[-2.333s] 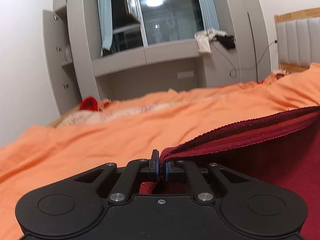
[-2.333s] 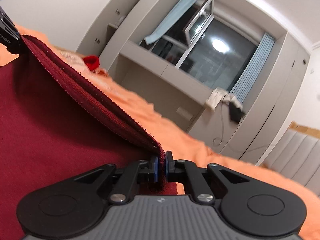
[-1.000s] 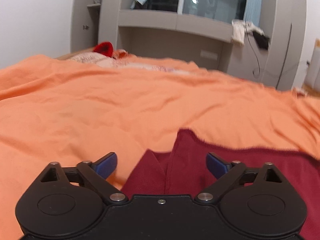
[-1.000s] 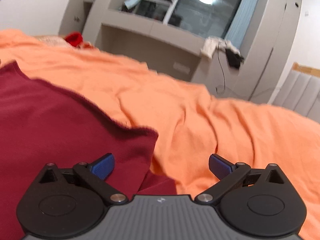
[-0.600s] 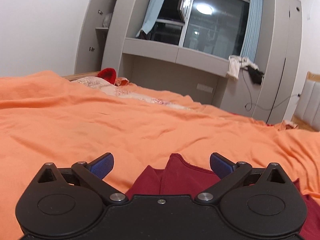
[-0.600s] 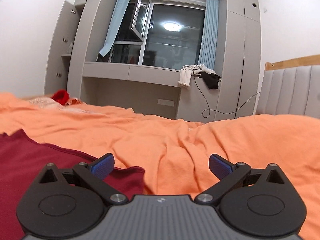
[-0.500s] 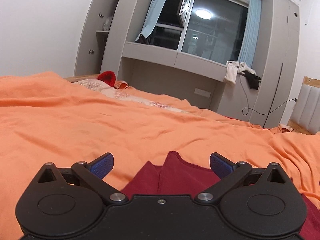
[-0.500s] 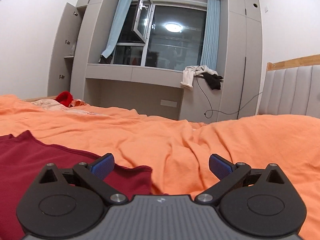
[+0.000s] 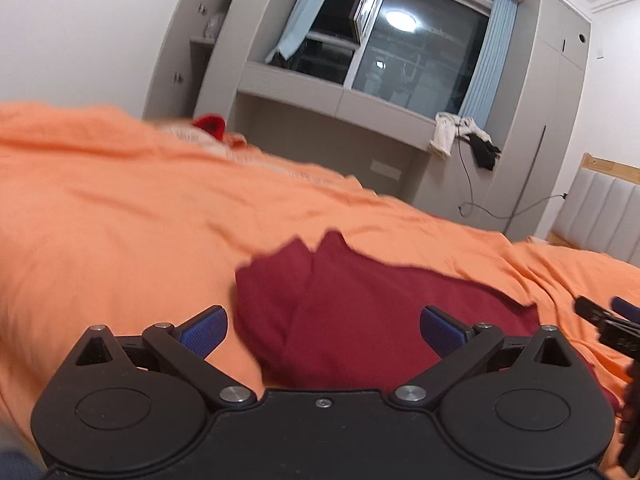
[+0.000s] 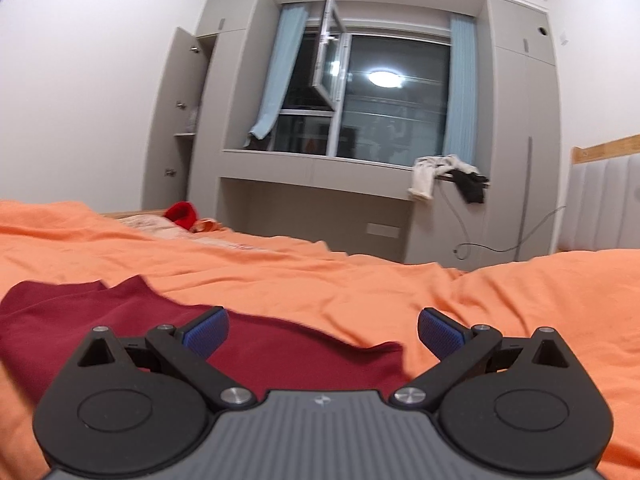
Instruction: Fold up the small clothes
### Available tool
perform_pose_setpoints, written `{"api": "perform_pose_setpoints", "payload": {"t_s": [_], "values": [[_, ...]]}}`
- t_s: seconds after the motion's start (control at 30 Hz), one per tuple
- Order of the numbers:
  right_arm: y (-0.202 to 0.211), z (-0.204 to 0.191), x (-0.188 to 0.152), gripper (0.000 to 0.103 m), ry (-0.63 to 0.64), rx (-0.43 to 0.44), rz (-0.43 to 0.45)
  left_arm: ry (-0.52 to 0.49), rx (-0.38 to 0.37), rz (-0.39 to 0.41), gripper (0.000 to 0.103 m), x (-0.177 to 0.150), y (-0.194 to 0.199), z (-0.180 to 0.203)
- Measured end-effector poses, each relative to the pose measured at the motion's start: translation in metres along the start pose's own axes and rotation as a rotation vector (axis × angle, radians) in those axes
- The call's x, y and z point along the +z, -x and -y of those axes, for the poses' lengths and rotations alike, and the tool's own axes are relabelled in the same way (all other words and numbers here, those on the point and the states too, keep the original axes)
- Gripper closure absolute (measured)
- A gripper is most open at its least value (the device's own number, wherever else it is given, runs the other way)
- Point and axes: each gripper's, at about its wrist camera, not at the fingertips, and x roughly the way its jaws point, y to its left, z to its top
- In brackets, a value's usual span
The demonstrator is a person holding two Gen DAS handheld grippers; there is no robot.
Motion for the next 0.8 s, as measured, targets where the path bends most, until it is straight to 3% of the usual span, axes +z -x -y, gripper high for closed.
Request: {"api": "perform_pose_setpoints", "payload": {"t_s": [0.17, 0.37, 0.6, 0.8], "values": [[0.005, -0.026, -0.005, 0.0, 0.024, 0.051, -0.015, 0.002, 0.006, -0.027, 0.001, -0.008, -0.003, 0.0], [0.0, -0.058, -0.012, 0.0, 0.072, 0.101, -0.04, 0.031, 0.074, -0.081, 0.001, -0.011, -0.014, -0.004], [-0.009, -0.089, -0.033, 0.0, 0.183, 0.098, -0.122, 0.03, 0.093, -0.09, 0.001, -0.012, -0.014, -0.007], [-0.011, -0.089, -0.048, 0.0, 0.072, 0.087, -0.139, 0.037, 0.098, -0.095, 0.001, -0.011, -0.015, -0.006]]}}
